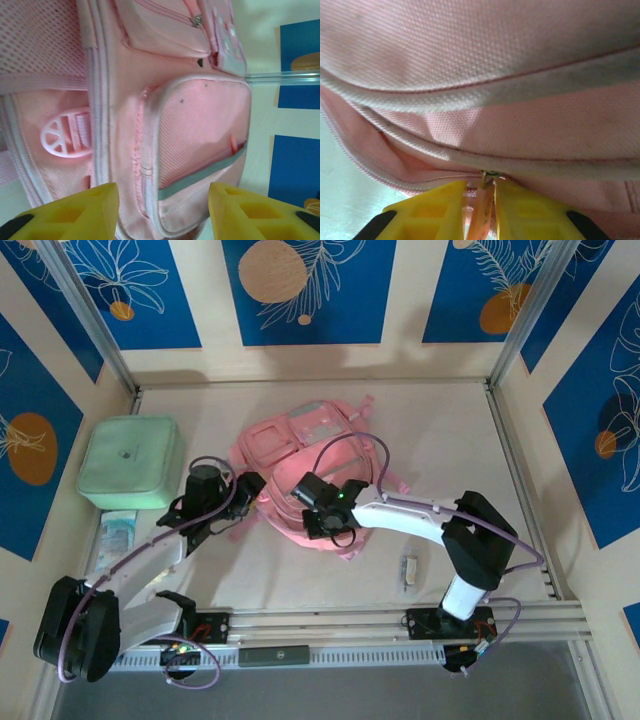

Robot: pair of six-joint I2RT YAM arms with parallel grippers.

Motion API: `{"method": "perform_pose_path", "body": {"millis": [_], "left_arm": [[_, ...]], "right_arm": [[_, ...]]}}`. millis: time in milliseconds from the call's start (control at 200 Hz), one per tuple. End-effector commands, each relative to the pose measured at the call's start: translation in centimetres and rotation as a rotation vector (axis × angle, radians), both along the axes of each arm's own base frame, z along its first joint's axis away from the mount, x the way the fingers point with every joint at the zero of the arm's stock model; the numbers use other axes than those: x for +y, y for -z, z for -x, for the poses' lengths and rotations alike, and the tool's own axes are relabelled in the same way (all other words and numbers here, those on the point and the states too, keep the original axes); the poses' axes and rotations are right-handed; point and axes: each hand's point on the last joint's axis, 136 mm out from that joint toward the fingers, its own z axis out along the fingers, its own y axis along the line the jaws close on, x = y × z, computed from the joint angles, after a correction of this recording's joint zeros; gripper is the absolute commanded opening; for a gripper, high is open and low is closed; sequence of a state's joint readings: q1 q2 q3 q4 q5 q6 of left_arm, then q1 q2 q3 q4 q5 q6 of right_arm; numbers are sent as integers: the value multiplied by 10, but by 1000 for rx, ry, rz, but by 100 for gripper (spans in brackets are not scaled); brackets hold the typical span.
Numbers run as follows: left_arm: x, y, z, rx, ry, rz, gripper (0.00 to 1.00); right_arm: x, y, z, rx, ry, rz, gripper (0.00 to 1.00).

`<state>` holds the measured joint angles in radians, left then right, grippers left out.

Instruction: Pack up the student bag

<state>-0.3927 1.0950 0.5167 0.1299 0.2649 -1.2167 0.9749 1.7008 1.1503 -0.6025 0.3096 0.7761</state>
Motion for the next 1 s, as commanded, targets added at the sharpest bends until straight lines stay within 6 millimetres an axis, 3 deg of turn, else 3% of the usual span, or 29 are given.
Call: {"method": "perform_pose_path", "body": {"millis": [0,85,380,655,755,885,990], "left_arm": [[-2,7,6,29,-36,-2,51],[-10,7,12,38,-41,7,51],[-41,32,36,105,-109,29,49],[-77,43,38,135,-121,54,43],[-88,50,35,156,-123,94,36],[-84,62,30,160,-176,79,32],[-84,61,23,122,-195,125,19]], "right_arm": [[5,7,2,16,-32,25,23],[1,8,3,14,-26,48,13],[-1,-16,5,-59,-31,16,0],[4,-16,6,-64,-21,0,0],[4,-16,6,-65,-17,1,0],[4,-17,6,-70,-16,-7,0],[-2,-18,5,-78,-3,22,0]]}}
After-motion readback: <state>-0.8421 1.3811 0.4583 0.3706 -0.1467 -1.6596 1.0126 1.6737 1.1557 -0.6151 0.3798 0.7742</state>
